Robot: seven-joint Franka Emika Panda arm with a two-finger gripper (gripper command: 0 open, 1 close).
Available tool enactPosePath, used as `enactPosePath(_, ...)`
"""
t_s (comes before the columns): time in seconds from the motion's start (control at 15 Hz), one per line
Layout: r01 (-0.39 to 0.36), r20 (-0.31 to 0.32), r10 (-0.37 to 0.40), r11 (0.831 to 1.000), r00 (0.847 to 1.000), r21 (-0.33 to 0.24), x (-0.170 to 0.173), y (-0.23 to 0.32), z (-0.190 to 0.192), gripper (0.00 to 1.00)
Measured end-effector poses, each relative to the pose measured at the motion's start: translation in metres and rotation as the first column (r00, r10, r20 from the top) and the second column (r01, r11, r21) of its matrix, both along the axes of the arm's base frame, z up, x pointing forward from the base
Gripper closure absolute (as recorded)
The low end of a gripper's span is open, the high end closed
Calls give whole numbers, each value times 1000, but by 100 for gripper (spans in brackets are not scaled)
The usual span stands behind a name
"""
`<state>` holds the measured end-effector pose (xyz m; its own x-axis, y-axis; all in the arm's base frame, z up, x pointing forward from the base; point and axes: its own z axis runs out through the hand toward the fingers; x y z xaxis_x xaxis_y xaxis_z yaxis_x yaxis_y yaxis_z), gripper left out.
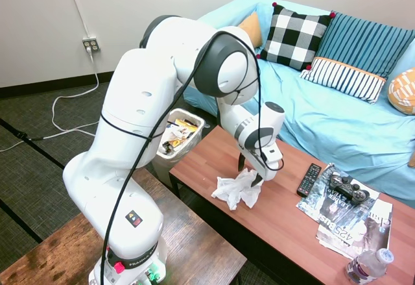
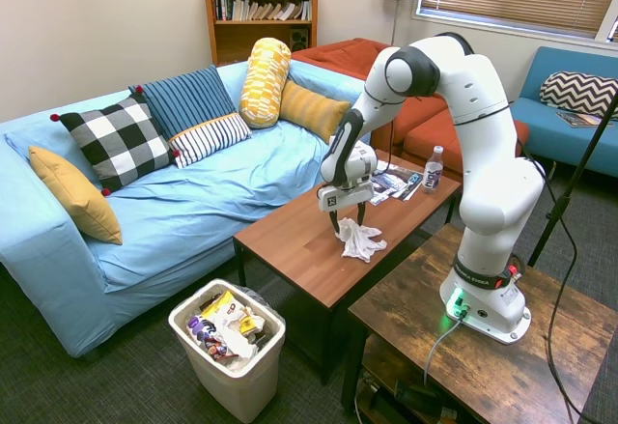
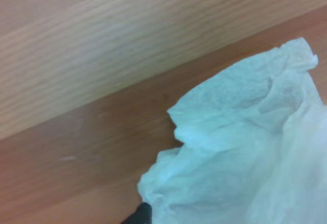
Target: Throw the tissue in the trash bin
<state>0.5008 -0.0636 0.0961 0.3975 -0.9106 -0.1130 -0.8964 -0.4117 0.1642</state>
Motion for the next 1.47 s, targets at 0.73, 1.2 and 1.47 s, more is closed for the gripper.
enactPosePath(0.73, 25, -6, -25, 999, 1000, 30, -3, -5, -9, 100)
enactPosePath(1.2, 25, 1, -25, 999, 1000, 45, -3, -7, -8, 100)
enactPosePath(1.47, 6, 41, -9, 998, 999, 70, 6, -8, 17, 100)
